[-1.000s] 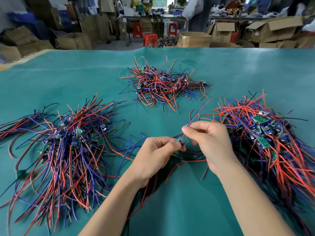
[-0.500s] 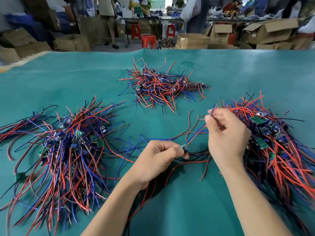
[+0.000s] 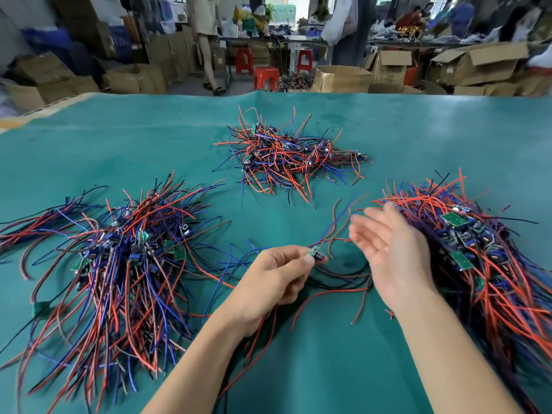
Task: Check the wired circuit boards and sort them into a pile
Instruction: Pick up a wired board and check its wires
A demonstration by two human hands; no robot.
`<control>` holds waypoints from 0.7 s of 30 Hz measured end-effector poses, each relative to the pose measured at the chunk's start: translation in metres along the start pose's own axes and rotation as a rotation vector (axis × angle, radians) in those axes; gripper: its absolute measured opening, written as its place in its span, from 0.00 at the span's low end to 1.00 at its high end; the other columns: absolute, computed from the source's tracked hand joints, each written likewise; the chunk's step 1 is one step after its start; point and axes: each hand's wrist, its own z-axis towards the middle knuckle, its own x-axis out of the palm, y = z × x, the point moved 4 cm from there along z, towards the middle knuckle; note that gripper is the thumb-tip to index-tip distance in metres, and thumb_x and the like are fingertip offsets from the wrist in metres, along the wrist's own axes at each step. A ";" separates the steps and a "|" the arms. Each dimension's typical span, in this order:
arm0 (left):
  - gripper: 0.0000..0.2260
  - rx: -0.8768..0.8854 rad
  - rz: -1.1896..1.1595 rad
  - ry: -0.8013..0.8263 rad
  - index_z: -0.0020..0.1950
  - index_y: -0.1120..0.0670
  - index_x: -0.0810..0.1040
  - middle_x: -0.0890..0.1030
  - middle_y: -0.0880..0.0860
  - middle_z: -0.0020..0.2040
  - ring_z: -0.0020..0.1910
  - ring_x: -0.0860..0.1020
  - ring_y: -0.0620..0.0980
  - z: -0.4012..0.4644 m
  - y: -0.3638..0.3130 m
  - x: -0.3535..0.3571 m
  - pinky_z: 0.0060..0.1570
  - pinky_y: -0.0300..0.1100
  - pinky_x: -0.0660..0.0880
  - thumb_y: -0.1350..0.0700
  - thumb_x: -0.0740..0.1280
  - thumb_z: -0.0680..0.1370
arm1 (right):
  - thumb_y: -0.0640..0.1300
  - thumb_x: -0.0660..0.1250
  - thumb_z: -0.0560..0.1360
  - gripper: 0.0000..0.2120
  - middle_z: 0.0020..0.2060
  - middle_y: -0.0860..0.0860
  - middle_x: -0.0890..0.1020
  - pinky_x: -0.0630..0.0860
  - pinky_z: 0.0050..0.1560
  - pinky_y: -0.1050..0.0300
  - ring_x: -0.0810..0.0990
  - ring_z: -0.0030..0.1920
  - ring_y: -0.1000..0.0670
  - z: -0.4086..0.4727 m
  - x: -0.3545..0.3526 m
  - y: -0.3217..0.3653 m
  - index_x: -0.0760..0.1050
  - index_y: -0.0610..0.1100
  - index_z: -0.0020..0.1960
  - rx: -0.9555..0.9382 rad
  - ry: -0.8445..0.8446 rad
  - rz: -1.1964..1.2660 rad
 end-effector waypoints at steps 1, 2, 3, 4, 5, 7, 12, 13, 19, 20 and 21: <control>0.10 -0.001 -0.035 -0.017 0.56 0.67 0.78 0.70 0.50 0.33 0.28 0.65 0.44 0.000 0.001 -0.001 0.25 0.33 0.60 0.62 0.62 0.82 | 0.46 0.66 0.82 0.12 0.42 0.41 0.87 0.83 0.43 0.55 0.85 0.41 0.45 -0.003 0.005 -0.006 0.80 0.36 0.51 0.012 0.072 -0.130; 0.08 0.000 -0.076 -0.026 0.55 0.68 0.77 0.73 0.51 0.34 0.29 0.68 0.44 0.001 0.001 -0.001 0.26 0.33 0.61 0.65 0.61 0.82 | 0.44 0.68 0.80 0.10 0.42 0.40 0.86 0.83 0.46 0.53 0.85 0.43 0.43 -0.007 0.012 -0.014 0.81 0.37 0.49 0.016 0.181 -0.274; 0.08 0.007 -0.112 -0.034 0.54 0.66 0.78 0.74 0.53 0.36 0.30 0.70 0.45 0.001 0.001 -0.001 0.26 0.34 0.64 0.67 0.59 0.81 | 0.43 0.71 0.79 0.07 0.42 0.40 0.86 0.83 0.48 0.51 0.85 0.44 0.43 -0.013 0.018 -0.020 0.83 0.39 0.48 0.014 0.314 -0.404; 0.09 0.022 -0.133 -0.046 0.52 0.65 0.78 0.76 0.54 0.38 0.31 0.72 0.46 0.001 0.000 -0.001 0.28 0.34 0.66 0.68 0.59 0.81 | 0.43 0.73 0.77 0.06 0.42 0.39 0.86 0.83 0.50 0.51 0.85 0.44 0.44 -0.020 0.023 -0.024 0.84 0.41 0.48 0.008 0.437 -0.494; 0.09 0.038 -0.137 -0.059 0.51 0.64 0.79 0.77 0.55 0.39 0.33 0.73 0.46 0.001 0.000 -0.001 0.29 0.34 0.68 0.68 0.59 0.82 | 0.43 0.75 0.75 0.05 0.41 0.40 0.86 0.83 0.50 0.53 0.84 0.42 0.47 -0.024 0.026 -0.025 0.85 0.42 0.49 -0.005 0.523 -0.540; 0.09 0.063 -0.121 -0.070 0.52 0.66 0.79 0.79 0.55 0.39 0.34 0.75 0.47 0.001 0.000 0.000 0.31 0.35 0.70 0.66 0.59 0.83 | 0.43 0.75 0.72 0.06 0.37 0.42 0.85 0.83 0.50 0.54 0.82 0.39 0.49 -0.027 0.026 -0.021 0.85 0.44 0.49 -0.043 0.597 -0.573; 0.10 0.056 -0.094 -0.087 0.50 0.65 0.79 0.82 0.58 0.39 0.32 0.78 0.48 0.002 0.002 0.000 0.30 0.35 0.73 0.62 0.61 0.83 | 0.44 0.78 0.68 0.08 0.42 0.49 0.88 0.81 0.50 0.60 0.86 0.43 0.52 -0.027 0.024 -0.011 0.87 0.51 0.48 -0.198 0.581 -0.658; 0.10 0.056 -0.084 -0.087 0.48 0.64 0.79 0.82 0.58 0.39 0.31 0.79 0.48 0.002 0.002 0.000 0.30 0.35 0.73 0.61 0.61 0.83 | 0.46 0.78 0.67 0.09 0.43 0.51 0.88 0.81 0.50 0.59 0.86 0.45 0.53 -0.027 0.025 -0.010 0.87 0.54 0.47 -0.235 0.570 -0.702; 0.09 0.021 -0.102 -0.046 0.48 0.61 0.79 0.83 0.60 0.36 0.27 0.79 0.50 -0.001 0.000 0.002 0.24 0.35 0.71 0.59 0.63 0.83 | 0.48 0.77 0.69 0.07 0.39 0.49 0.87 0.79 0.46 0.55 0.83 0.40 0.55 -0.028 0.026 -0.003 0.86 0.55 0.47 -0.301 0.585 -0.752; 0.09 0.018 -0.105 -0.029 0.48 0.61 0.79 0.82 0.60 0.36 0.27 0.79 0.49 -0.001 -0.001 0.002 0.24 0.35 0.70 0.58 0.62 0.83 | 0.46 0.76 0.70 0.05 0.37 0.47 0.86 0.79 0.45 0.56 0.82 0.39 0.53 -0.029 0.026 -0.003 0.86 0.50 0.47 -0.295 0.579 -0.711; 0.10 0.017 -0.105 -0.006 0.49 0.61 0.79 0.82 0.59 0.35 0.27 0.80 0.49 -0.001 -0.003 0.003 0.24 0.35 0.70 0.57 0.62 0.83 | 0.44 0.76 0.71 0.04 0.36 0.45 0.85 0.78 0.44 0.58 0.81 0.37 0.52 -0.029 0.027 -0.003 0.86 0.47 0.46 -0.281 0.562 -0.653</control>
